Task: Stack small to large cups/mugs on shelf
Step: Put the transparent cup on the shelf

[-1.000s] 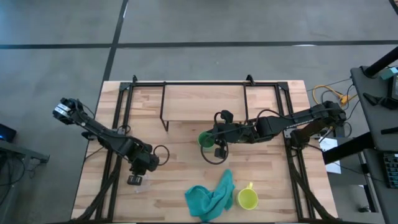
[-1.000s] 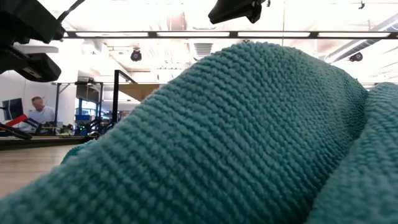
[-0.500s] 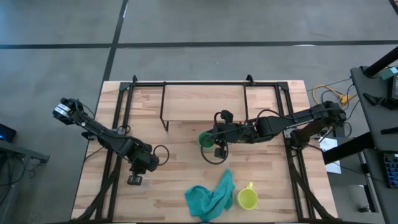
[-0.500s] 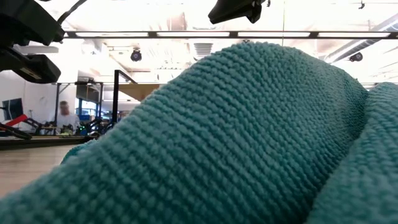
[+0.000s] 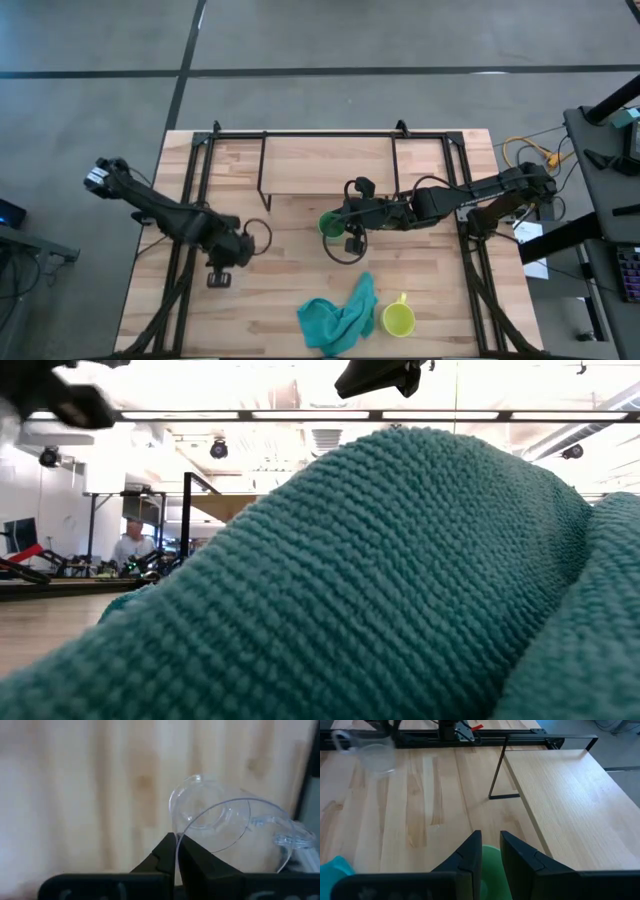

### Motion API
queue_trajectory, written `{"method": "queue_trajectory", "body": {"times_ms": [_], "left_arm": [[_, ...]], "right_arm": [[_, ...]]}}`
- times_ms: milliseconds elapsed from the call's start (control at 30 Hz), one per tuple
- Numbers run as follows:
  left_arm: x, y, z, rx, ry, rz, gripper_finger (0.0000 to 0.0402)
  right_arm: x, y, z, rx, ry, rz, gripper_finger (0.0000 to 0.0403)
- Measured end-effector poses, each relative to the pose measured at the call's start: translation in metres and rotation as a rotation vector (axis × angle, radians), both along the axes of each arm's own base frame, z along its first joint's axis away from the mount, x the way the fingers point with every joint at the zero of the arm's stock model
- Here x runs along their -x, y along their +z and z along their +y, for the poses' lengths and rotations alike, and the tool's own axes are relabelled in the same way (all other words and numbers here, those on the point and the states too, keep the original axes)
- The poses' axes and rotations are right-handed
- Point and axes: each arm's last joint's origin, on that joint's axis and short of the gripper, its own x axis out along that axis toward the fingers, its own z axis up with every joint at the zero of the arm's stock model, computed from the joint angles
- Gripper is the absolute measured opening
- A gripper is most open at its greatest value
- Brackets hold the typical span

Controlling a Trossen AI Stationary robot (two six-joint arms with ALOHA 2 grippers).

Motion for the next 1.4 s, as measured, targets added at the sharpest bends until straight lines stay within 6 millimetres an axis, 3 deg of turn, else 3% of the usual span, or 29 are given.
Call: {"method": "queue_trajectory", "body": {"times_ms": [367, 633, 867, 1167, 1400], "left_arm": [[-0.022, 0.070, 0.055, -0.100, 0.102, -0.244, 0.0000], [-0.023, 0.110, 0.105, -0.197, 0.139, -0.393, 0.0000], [-0.024, 0.123, 0.146, -0.279, 0.164, -0.327, 0.0000], [-0.065, 0.126, 0.177, -0.328, -0.025, -0.205, 0.0000], [-0.090, 0.126, 0.195, -0.342, -0.057, -0.195, 0.0000]], "right_arm": [[0.000, 0.000, 0.000, -0.001, 0.000, -0.004, 0.0063], [0.000, 0.001, 0.000, -0.028, -0.017, -0.016, 0.0063], [-0.001, 0.007, 0.000, -0.012, -0.005, -0.029, 0.0063], [-0.001, 0.012, 0.000, 0.019, 0.018, -0.030, 0.0063], [-0.001, 0.012, 0.000, 0.009, 0.011, -0.031, 0.0063]]}}
